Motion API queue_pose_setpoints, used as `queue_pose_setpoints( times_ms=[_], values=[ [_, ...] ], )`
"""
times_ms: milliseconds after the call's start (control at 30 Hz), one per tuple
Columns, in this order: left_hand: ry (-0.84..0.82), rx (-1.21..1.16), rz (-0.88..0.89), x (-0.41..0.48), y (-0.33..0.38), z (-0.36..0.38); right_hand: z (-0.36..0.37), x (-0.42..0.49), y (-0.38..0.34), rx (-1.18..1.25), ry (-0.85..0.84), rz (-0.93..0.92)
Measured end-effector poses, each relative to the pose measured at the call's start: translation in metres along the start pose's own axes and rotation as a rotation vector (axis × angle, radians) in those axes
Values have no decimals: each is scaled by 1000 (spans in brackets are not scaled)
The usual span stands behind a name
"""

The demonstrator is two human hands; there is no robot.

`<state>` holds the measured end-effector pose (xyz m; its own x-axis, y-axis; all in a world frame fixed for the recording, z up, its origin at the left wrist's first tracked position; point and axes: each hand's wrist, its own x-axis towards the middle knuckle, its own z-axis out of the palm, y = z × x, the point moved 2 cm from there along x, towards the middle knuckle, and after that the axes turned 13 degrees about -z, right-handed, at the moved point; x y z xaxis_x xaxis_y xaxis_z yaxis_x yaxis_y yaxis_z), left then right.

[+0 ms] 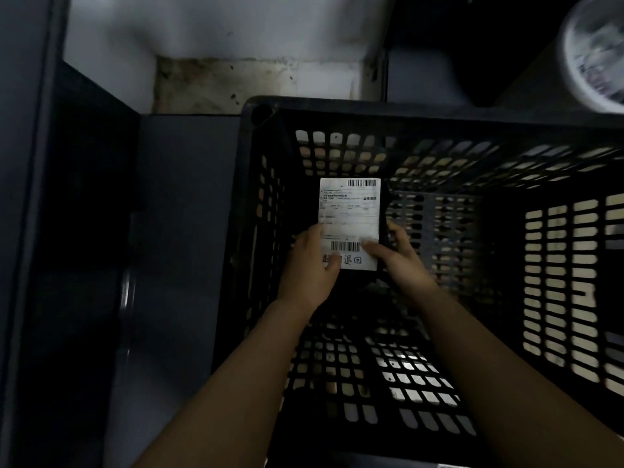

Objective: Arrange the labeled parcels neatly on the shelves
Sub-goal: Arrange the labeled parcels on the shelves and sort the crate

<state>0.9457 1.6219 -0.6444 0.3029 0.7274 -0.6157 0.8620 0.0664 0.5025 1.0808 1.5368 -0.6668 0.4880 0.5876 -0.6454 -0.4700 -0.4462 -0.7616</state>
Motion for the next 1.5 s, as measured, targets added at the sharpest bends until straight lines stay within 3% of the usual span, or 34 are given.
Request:
queue_pose_setpoints(
  times_ms=[133, 333, 500, 733, 967, 1200, 1500],
  values=[
    [117, 12, -51, 11, -12, 14, 16, 19, 17, -56, -64, -50],
    [159, 57, -41, 18, -19, 22, 12, 31, 23, -257, -95, -72],
    [175, 176, 9, -8, -7, 4, 1, 3, -10, -716, -20, -159],
    [283, 263, 280, -93, 50, -68, 5, -93, -121, -959, -191, -514],
    [669, 298, 361, -206, 94, -150, 25, -195, -222, -1199, -449, -1001],
    [960, 368, 149, -342, 79, -192, 66, -304, -266, -1334, -829, -1448],
    [1248, 425, -267, -558, 9, -183, 132, -477, -224, -1196, -1314, -1933]
  ],
)
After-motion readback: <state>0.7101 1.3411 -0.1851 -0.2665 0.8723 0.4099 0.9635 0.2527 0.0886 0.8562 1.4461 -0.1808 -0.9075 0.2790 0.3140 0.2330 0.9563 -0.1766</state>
